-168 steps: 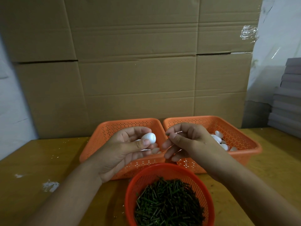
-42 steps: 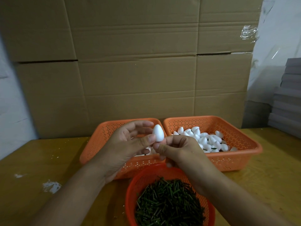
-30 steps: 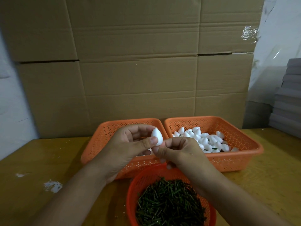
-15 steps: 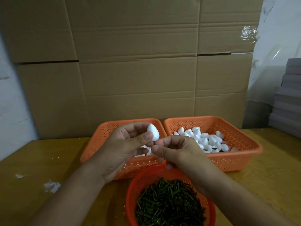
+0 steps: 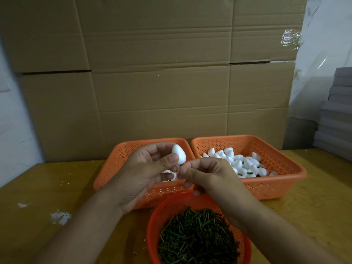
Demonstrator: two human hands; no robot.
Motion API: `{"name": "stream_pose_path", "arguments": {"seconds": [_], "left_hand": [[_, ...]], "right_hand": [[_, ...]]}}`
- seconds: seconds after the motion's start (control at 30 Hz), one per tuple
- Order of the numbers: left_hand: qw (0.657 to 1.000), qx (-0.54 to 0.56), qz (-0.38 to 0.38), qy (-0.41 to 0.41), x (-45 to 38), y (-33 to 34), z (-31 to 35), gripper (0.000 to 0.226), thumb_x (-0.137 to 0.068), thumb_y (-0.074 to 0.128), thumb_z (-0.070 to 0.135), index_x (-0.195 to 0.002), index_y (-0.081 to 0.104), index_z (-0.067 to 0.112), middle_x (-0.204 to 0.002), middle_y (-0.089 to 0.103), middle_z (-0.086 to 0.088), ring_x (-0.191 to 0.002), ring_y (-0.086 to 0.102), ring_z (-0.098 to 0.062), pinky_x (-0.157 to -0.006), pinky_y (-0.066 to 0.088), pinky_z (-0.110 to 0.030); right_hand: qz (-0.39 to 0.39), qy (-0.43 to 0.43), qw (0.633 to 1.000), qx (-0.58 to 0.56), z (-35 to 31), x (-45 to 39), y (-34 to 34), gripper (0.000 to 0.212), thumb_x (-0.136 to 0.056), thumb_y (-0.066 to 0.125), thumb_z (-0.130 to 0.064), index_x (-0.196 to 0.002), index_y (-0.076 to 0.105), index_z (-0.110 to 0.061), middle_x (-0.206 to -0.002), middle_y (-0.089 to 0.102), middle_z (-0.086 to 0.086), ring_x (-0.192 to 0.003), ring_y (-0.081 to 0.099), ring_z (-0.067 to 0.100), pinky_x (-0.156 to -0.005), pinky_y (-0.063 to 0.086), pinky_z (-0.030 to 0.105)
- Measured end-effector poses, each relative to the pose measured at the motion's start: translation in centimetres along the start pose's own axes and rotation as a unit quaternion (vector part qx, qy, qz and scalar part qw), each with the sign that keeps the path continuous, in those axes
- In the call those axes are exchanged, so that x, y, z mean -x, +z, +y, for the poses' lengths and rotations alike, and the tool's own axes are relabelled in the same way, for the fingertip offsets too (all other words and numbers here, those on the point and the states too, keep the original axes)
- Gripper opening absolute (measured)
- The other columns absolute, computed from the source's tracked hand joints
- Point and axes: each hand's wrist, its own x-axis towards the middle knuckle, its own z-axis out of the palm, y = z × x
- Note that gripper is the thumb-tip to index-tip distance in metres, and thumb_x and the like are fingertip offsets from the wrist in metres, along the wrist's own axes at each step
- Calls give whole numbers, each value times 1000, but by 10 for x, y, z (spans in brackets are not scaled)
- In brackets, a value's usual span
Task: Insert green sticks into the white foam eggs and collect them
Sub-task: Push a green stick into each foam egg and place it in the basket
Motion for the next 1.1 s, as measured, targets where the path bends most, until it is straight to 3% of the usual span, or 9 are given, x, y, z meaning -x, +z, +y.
{"name": "stream_pose_path", "arguments": {"seconds": [0.37,0.63,1.1], "left_hand": [[1000,17,8,-16,0,1,-1,42,-69,90,32,-108,75,23,-105,74,-5,-87,70,-15,-72,57,-27],[1000,-1,17,-2,-1,2,-2,48,-68,84,30,-110,71,12,-101,72,-5,-84,69,-16,-73,58,-28],[1000,0,-13,-16,0,-2,-3,44,-73,85,32,-113,73,17,-111,74,-9,-92,70,-17,-74,57,-27]], "right_hand": [[36,-2,999,-18,1,-1,3,11,-89,71,-13,-86,74,-3,-60,64,-4,-49,55,1,-48,43,15],[40,5,999,-16,4,0,5,10,-86,75,-17,-80,74,-9,-62,63,4,-50,53,4,-49,43,16],[7,-1,1000,-14,3,1,4,14,-88,72,-16,-80,75,-5,-62,64,-2,-54,56,1,-51,44,16]]}}
